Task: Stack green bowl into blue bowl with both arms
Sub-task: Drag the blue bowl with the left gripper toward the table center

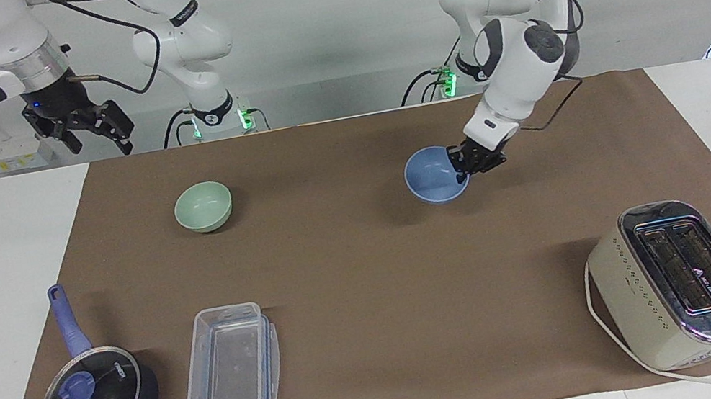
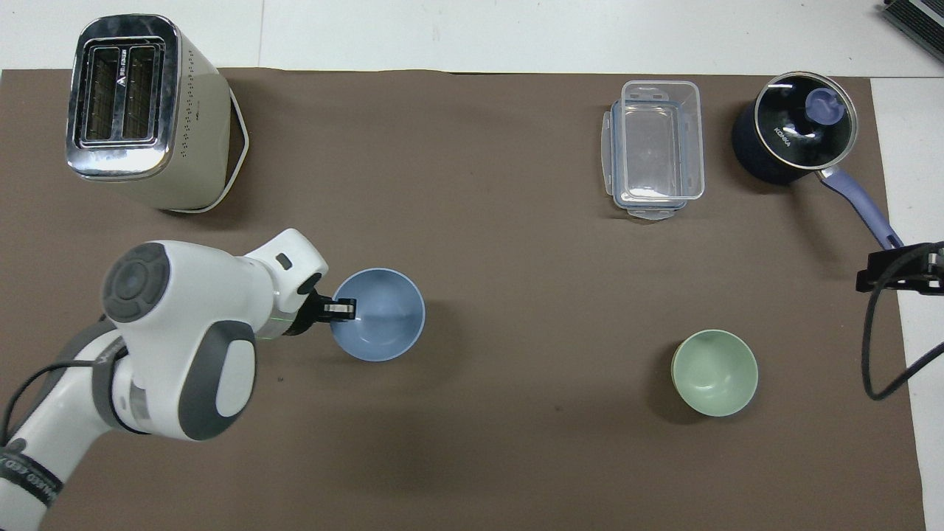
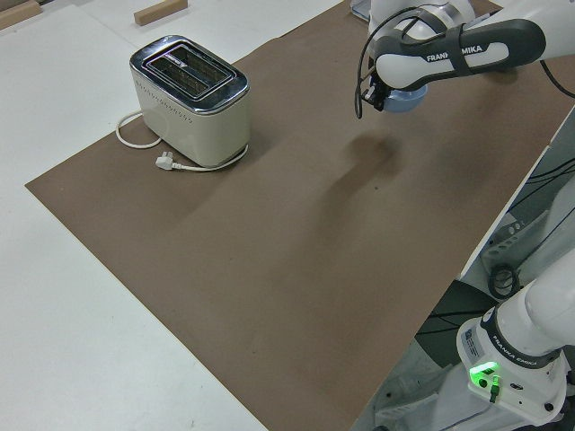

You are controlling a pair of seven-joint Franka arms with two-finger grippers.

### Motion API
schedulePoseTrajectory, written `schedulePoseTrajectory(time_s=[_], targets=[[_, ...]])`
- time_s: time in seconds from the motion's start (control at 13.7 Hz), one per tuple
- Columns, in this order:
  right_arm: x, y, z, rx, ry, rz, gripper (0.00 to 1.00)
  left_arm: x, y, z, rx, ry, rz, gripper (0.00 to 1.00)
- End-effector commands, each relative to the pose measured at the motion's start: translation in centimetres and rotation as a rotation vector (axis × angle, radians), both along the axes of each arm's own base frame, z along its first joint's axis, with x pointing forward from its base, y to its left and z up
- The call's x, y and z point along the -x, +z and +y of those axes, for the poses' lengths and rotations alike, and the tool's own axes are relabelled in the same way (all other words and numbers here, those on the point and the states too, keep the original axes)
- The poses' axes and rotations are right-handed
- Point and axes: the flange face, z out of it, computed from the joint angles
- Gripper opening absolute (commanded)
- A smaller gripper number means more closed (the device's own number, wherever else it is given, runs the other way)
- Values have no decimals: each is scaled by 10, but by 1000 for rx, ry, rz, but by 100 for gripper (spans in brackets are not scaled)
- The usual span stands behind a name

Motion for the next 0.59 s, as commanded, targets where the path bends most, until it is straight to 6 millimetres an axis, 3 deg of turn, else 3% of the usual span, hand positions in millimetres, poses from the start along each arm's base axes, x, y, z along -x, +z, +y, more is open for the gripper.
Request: schedulePoseTrajectory(time_s=[0.0,0.15,0.37,0.51], targets=[[1,2,0,-2,-8,-19,100,24,-25,-23,-8,24,-17,0],[2,3,0,-1,-8,-22,100,48,-44,-47,-7,72,-43,0],[2,3,0,-1,-10,-22,100,65,-60,-59,-14,54,-55,0],[2,3,0,-1,-8,-21,100,73,-86,-72,-24,43,-75,1]])
